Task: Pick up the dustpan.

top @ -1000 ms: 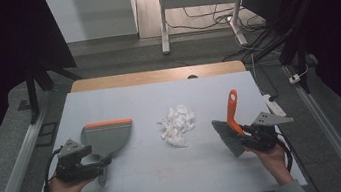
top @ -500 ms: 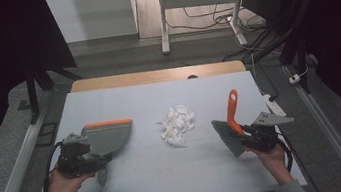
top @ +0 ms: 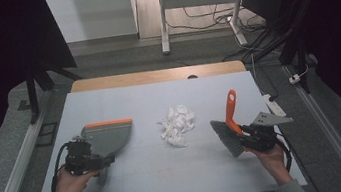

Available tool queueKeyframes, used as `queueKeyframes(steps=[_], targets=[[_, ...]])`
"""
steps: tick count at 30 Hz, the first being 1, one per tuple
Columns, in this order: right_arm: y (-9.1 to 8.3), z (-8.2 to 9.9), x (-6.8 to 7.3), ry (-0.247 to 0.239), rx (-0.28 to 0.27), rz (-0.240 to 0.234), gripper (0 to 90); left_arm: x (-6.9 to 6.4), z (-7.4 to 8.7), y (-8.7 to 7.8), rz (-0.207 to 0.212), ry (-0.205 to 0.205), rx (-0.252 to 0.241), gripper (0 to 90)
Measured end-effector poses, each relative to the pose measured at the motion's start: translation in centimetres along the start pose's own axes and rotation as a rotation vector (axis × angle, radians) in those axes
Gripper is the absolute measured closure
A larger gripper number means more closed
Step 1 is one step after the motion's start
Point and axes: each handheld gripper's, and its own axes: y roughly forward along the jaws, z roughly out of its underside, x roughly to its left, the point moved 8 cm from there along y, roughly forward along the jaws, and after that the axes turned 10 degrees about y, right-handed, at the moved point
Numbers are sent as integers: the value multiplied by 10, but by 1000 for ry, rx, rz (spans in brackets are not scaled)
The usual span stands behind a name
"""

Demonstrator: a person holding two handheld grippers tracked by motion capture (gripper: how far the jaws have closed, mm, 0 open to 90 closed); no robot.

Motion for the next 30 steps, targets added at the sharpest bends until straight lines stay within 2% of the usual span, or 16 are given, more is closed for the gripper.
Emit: queueKeyframes(steps=[6,12,17,20,22,26,30], targets=[[0,1,0,-2,5,3,703,5,7,19,-7,-36,41,82],[1,2,0,-1,6,6,703,9,11,28,-21,-62,53,95],[1,2,-1,1,5,9,703,12,13,32,-9,-89,45,124],[1,2,0,0,7,8,703,17,13,34,-29,-104,38,154],[1,3,0,0,9,9,703,18,13,36,-26,-116,30,172],[1,3,-1,0,11,12,703,19,15,39,-26,-124,35,211],[2,3,-1,3,9,11,703,18,13,42,-33,-127,19,262]])
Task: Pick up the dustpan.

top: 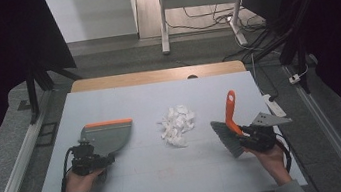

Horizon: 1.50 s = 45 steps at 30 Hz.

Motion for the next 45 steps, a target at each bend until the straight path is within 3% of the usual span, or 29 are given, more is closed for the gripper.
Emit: queueKeyframes(steps=[9,13,17,33,45], targets=[[1,1,0,-1,9,1,703,1,0,2,21,-8,-18,395],[1,1,0,-1,9,2,703,-1,-1,2,35,-12,-30,480],[1,1,0,-3,10,3,703,2,-2,0,23,-23,-48,602],[0,0,-1,-2,4,4,703,6,-3,-4,32,-8,-79,616],[-2,-2,0,7,-10,-3,704,15,-7,-21,53,62,-188,617]])
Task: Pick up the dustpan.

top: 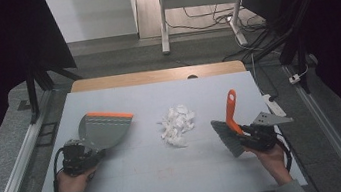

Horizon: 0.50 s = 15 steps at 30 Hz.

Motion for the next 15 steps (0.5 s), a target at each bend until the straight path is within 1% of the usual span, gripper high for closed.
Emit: queueKeyframes(steps=[1,5,8,11,12,15], targets=[[0,0,0,1,0,2,704,0,0,0,0,0,0,617],[-1,-1,-1,7,-3,4,704,5,-2,-7,9,-1,-31,617],[-4,-5,-2,20,-23,3,704,6,-2,-12,27,9,-44,617],[-4,-8,-2,30,-32,1,704,6,-1,-15,38,25,-45,616],[-2,-8,-2,31,-28,10,704,6,-1,-16,42,28,-48,616],[3,-7,1,12,-6,30,705,7,-1,-19,54,34,-54,617]])
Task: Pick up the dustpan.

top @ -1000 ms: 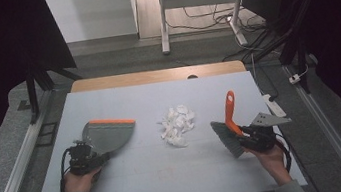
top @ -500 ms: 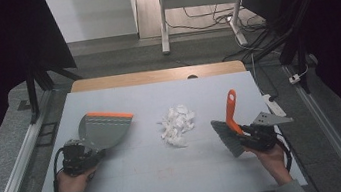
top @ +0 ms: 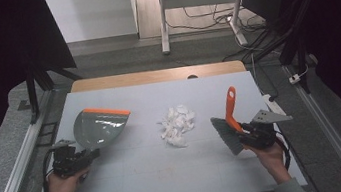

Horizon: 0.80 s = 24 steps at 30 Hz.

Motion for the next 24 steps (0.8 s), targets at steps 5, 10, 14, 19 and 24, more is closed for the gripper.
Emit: queueKeyframes(steps=[5,10,14,19,24], targets=[[4,0,3,8,16,9,706,2,1,-4,-3,5,-4,617],[6,0,7,11,22,5,706,-2,-2,-4,3,20,-7,616],[5,-3,6,3,6,19,706,-5,-3,-2,9,33,-4,616],[5,-4,4,-4,-2,29,705,-9,-6,-5,20,61,-15,616],[6,-3,8,-27,8,24,705,-17,-11,-10,42,114,-32,617]])
